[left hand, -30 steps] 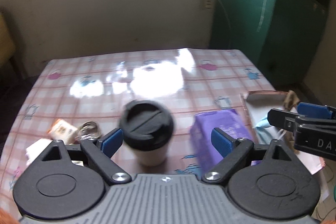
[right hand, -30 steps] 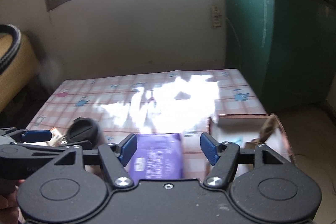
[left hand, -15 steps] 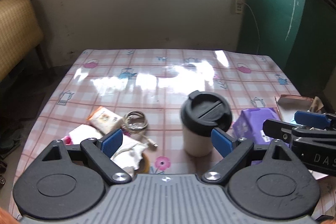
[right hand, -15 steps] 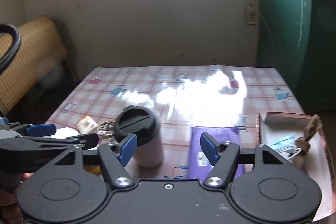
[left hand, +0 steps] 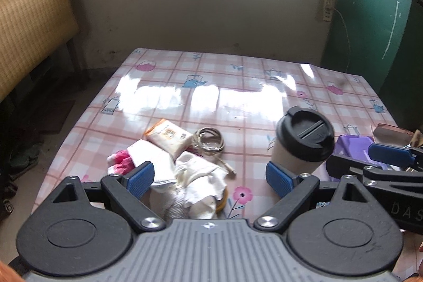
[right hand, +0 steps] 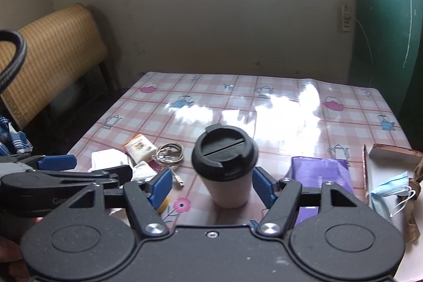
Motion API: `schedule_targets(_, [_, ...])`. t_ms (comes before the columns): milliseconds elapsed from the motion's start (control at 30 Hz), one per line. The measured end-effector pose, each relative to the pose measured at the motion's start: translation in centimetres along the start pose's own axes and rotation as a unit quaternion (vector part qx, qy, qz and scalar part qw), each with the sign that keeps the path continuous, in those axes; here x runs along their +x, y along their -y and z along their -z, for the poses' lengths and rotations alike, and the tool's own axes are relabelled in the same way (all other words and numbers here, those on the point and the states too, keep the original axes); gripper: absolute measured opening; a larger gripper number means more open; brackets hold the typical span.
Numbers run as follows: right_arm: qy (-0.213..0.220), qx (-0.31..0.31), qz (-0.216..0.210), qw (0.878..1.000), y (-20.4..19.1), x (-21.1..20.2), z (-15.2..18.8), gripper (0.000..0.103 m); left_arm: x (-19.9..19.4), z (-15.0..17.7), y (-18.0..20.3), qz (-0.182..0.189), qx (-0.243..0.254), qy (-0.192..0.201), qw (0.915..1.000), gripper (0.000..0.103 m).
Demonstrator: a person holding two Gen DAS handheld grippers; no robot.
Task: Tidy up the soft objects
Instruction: 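Grasp the blue Vinda tissue pack with the right tool while the left tool approaches the pink cloth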
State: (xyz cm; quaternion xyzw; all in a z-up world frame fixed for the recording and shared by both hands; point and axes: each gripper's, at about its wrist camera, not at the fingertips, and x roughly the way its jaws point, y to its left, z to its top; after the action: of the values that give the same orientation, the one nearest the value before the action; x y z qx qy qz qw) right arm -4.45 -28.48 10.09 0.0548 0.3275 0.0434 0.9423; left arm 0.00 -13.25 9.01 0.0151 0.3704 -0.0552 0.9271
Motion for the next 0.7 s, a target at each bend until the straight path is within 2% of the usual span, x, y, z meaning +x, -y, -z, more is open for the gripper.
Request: schedule_targets(700, [-0.030,-0.031,-0.040,0.998,-4.7,3.0,1.0,0.079,0.9,1.5,-5.4,-0.023,-0.032,-0.022,0.9990,0.094])
